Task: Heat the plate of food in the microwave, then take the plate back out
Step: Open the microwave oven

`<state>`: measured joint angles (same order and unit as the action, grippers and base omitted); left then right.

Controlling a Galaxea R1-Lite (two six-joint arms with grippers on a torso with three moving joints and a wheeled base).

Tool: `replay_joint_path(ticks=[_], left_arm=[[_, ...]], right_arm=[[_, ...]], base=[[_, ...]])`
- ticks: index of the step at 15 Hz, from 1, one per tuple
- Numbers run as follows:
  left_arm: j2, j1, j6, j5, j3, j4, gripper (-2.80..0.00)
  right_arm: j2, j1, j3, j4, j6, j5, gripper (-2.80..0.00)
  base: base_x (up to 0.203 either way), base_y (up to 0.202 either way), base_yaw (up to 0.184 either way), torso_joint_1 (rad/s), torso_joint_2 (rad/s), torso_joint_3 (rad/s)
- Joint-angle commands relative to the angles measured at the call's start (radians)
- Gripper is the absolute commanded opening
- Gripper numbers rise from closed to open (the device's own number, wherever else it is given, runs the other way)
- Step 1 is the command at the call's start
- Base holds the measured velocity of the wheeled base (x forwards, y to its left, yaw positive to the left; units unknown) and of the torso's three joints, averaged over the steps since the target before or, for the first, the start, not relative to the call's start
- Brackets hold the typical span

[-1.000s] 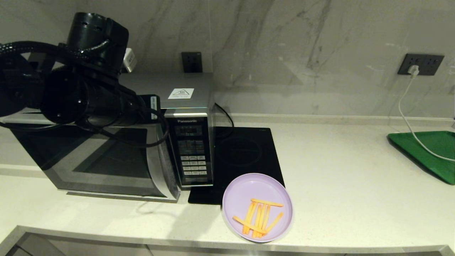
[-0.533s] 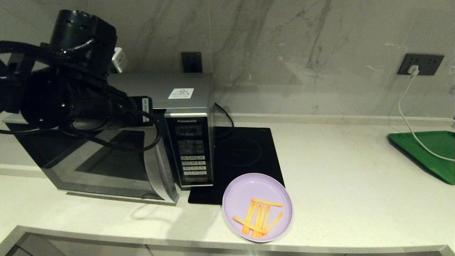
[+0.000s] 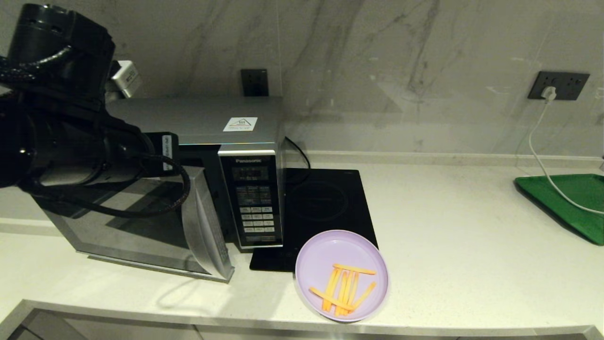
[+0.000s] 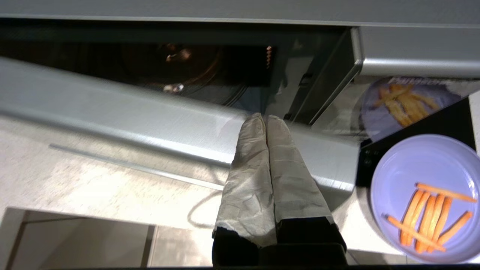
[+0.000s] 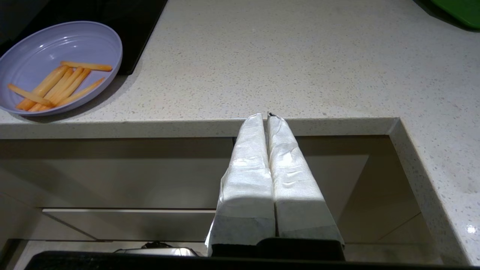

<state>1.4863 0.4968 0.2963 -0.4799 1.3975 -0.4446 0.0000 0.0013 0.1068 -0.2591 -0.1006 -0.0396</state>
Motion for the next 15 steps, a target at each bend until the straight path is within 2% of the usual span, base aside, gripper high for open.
replay_joint_path(ticks=[1, 4, 8, 13, 15], left_arm=[[-0.058, -0.011, 0.003, -0.006, -0.007, -0.050, -2.80], [-0.072, -0.010, -0.001, -0.008, 0.004, -0.047, -2.80], [-0.058, 0.001, -0.048, 0.006, 0.002, 0.096, -2.80], [0.028, 0.005, -0.042, 0.013, 0.007, 0.109, -2.80], [0.055, 0.004, -0.039, 0.015, 0.003, 0.146, -2.80]], right_arm=[[0.002, 0.000, 0.000, -0.002, -0.001, 0.000, -2.80], [0.002, 0.000, 0.001, -0.002, -0.001, 0.000, -2.80], [0.002, 0.000, 0.001, -0.002, -0.001, 0.000, -2.80], [0.002, 0.000, 0.001, -0.002, -0.001, 0.000, -2.80], [0.002, 0.000, 0.001, -0.002, -0.001, 0.000, -2.80]], base=[[0.000, 0.000, 0.000, 0.000, 0.00, 0.000], [0.000, 0.000, 0.000, 0.000, 0.00, 0.000], [0.000, 0.000, 0.000, 0.000, 0.00, 0.000], [0.000, 0.000, 0.000, 0.000, 0.00, 0.000], [0.000, 0.000, 0.000, 0.000, 0.00, 0.000]])
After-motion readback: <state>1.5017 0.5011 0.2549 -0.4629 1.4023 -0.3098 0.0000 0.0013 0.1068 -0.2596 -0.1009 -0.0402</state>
